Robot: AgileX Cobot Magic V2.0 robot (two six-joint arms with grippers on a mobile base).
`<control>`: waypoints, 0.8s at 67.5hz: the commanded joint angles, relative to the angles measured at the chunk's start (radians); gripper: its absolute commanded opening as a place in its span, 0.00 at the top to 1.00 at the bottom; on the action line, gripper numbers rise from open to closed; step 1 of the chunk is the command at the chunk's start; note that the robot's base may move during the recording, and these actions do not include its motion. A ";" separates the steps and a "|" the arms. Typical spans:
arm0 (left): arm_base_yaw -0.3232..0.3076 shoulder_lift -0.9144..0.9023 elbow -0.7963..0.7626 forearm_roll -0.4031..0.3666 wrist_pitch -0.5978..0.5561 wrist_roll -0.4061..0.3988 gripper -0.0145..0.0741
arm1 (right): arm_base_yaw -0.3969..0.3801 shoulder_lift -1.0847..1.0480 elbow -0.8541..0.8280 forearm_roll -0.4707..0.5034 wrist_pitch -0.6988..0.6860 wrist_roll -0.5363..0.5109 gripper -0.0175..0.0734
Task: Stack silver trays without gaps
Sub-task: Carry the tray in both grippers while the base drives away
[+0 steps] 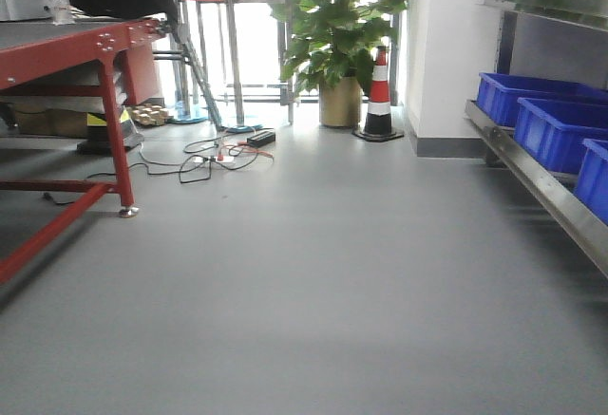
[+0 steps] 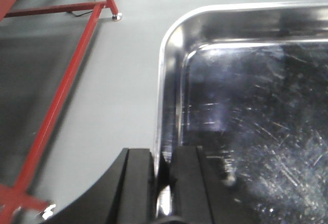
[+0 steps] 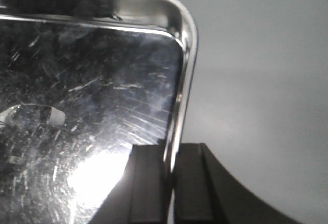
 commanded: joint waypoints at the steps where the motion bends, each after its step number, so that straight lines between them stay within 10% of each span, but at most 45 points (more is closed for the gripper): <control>1: -0.026 0.019 -0.006 -0.045 -0.202 -0.003 0.86 | 0.028 0.005 -0.015 0.025 -0.374 -0.013 0.82; 54: -0.026 0.019 -0.006 -0.045 -0.204 -0.003 0.86 | 0.028 0.005 -0.015 0.025 -0.489 -0.013 0.82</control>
